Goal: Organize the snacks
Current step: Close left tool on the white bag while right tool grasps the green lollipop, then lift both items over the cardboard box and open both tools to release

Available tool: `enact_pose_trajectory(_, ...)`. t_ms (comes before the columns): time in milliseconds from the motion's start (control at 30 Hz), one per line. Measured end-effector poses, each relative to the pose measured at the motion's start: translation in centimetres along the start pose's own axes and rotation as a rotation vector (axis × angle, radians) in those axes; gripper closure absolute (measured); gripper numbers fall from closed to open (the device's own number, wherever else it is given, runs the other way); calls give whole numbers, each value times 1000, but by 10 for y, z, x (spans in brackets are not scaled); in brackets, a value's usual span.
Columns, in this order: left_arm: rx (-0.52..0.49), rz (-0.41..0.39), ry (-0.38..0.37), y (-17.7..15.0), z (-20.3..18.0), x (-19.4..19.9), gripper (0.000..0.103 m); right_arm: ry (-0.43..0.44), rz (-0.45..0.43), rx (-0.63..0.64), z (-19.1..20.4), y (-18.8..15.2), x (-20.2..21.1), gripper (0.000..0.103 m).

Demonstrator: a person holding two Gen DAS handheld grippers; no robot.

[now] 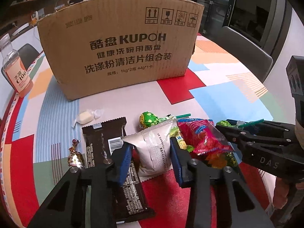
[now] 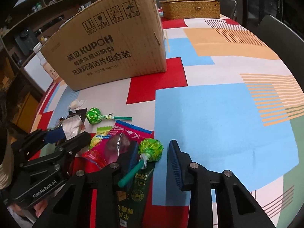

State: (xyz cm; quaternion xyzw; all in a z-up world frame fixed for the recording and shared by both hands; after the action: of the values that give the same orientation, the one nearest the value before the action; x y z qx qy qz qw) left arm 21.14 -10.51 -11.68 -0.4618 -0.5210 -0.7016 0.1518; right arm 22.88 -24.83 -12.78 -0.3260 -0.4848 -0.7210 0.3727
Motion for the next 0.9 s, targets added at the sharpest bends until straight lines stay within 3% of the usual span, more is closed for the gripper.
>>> enact_pose_trajectory(333, 9, -22, -15, 1, -2, 15, 72, -8, -27, 13, 3, 0, 12, 75)
enact_pose_trajectory(900, 13, -172, 29, 16, 4, 82, 72, 33, -151, 90, 36, 11, 65, 75)
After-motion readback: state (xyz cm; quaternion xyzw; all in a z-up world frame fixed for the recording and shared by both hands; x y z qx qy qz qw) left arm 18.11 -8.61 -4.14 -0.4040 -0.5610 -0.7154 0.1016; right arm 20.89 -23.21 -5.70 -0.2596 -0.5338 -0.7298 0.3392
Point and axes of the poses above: each gripper's, at about its wrist camera, not at the fingertips, and x roughly against the way its jaws point, z to its left, y to its top, the point moved 2 cm from there along -x, roughly the way its jaws point, and after that the axes turned 10 degrees about -x, right-handed, at the moved point
